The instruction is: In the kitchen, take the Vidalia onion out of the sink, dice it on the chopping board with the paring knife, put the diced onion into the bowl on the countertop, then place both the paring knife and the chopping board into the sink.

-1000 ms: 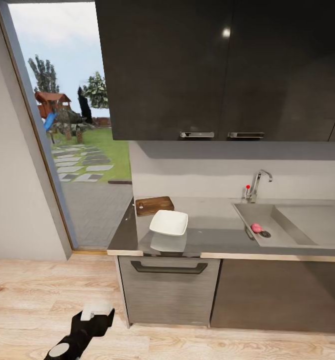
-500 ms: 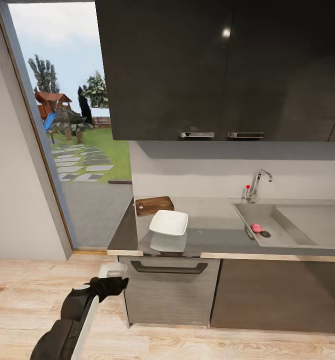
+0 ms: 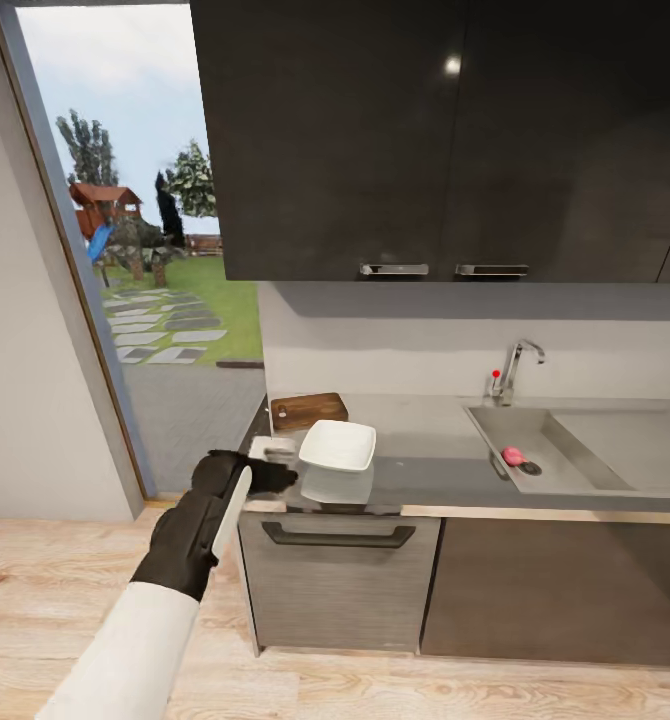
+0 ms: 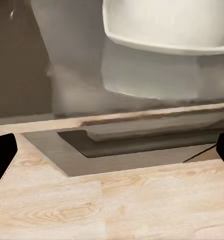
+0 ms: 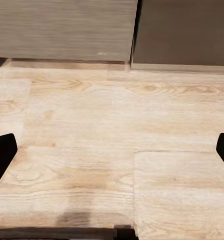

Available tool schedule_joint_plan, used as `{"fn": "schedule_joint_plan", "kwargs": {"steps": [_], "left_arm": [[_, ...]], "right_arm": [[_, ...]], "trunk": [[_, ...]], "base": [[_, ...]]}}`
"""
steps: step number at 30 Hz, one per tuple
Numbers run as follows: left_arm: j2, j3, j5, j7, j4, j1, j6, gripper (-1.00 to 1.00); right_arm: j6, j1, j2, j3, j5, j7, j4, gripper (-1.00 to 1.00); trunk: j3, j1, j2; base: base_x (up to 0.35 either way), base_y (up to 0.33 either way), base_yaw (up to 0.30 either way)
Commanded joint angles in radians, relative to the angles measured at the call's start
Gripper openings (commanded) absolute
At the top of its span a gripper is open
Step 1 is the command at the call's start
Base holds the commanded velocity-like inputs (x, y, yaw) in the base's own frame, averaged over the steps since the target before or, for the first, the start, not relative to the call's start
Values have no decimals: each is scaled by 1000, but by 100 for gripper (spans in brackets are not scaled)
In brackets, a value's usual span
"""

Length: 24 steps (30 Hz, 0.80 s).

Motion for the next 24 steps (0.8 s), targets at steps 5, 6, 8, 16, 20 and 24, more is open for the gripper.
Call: {"fn": "schedule_joint_plan", "kwargs": {"steps": [5, 6, 8, 16, 20, 24], "left_arm": [[-7, -1, 9, -2, 284, -238, 3, 100], [-8, -1, 18, -2, 343, -280, 3, 100], [-12, -1, 49, -1, 471, -368, -14, 100], [-14, -1, 90, 0, 707, -516, -96, 100], [-11, -3, 93, -1, 741, -533, -113, 100], [-11, -4, 93, -1, 745, -535, -116, 100]], "right_arm": [[-3, 0, 0, 0, 1, -1, 1, 100], [-3, 0, 0, 0, 1, -1, 1, 100], [-3, 0, 0, 0, 1, -1, 1, 100], [-3, 0, 0, 0, 1, -1, 1, 100], [-3, 0, 0, 1, 1, -1, 1, 100], [-3, 0, 0, 2, 1, 0, 1, 100]], "trunk": [[-1, 0, -1], [-1, 0, -1], [-1, 0, -1], [-1, 0, -1], [-1, 0, -1], [-1, 0, -1]], "base": [[0, 0, 0], [0, 0, 0], [0, 0, 0], [0, 0, 0], [0, 0, 0], [0, 0, 0]]}}
